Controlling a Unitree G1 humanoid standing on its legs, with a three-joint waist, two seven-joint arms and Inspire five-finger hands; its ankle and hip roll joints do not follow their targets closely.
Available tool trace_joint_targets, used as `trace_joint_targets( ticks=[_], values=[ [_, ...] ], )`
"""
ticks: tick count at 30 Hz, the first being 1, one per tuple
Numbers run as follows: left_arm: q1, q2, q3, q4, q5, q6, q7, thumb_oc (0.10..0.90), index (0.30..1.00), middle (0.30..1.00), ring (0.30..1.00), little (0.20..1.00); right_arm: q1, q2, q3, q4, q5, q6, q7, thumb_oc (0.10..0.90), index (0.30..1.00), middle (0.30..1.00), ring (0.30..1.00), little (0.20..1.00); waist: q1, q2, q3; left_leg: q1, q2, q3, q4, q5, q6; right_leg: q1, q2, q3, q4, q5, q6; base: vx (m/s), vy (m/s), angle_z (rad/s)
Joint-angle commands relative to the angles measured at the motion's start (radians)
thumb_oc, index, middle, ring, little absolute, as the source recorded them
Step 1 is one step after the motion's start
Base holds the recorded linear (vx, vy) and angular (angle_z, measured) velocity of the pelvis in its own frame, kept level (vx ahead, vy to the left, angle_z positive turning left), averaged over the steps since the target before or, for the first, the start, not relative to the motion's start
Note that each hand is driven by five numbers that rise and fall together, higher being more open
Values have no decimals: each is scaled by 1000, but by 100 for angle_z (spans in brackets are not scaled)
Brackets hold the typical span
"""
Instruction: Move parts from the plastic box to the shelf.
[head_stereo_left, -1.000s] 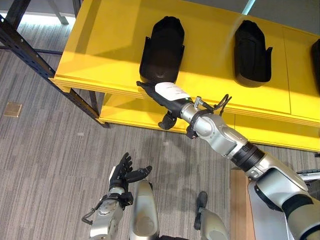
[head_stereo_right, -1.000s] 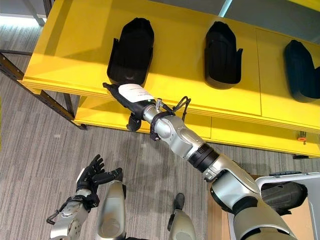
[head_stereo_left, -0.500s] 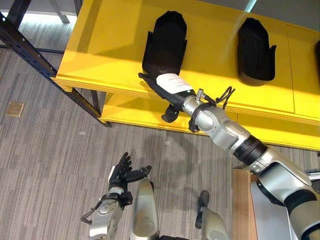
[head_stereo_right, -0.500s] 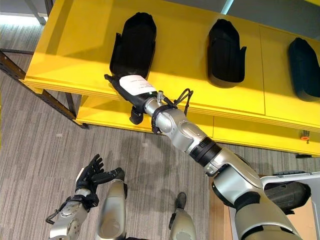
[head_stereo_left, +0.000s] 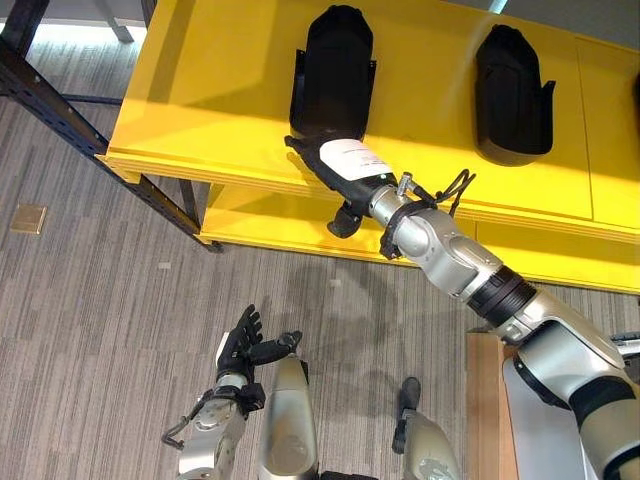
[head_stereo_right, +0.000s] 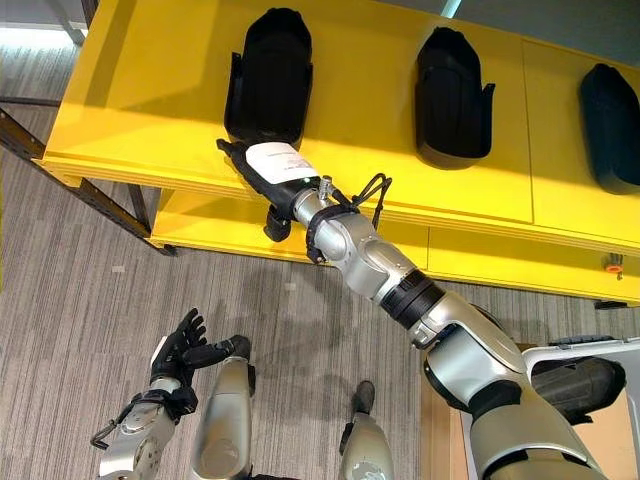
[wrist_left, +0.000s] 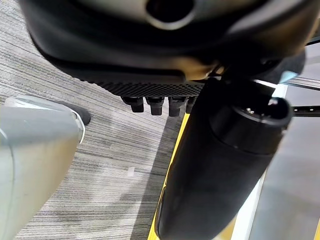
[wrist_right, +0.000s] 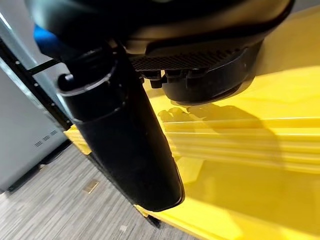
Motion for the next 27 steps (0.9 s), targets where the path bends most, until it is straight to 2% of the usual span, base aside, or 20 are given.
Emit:
trace_joint_targets(
  ticks=[1, 27],
  values=[
    [37, -22, -3, -129, -17, -64, 1, 900, 1000, 1000, 1000, 1000, -203, -22, -53, -25, 0, -27, -81, 900, 1000, 1000, 1000, 1000, -14, 67, -15, 102, 47, -25, -132, 166, -14, 16, -11, 21, 34, 120, -31, 0, 0, 0],
    [33, -19, -3, -129, -19, -63, 4, 900, 1000, 1000, 1000, 1000, -268, -5, -32, 44, 11, -21, -103, 900, 1000, 1000, 1000, 1000, -18, 82, -15, 73, 42, -29, -107, 166, -16, -8, -14, 24, 45, 125, -32, 0, 0, 0]
  ],
)
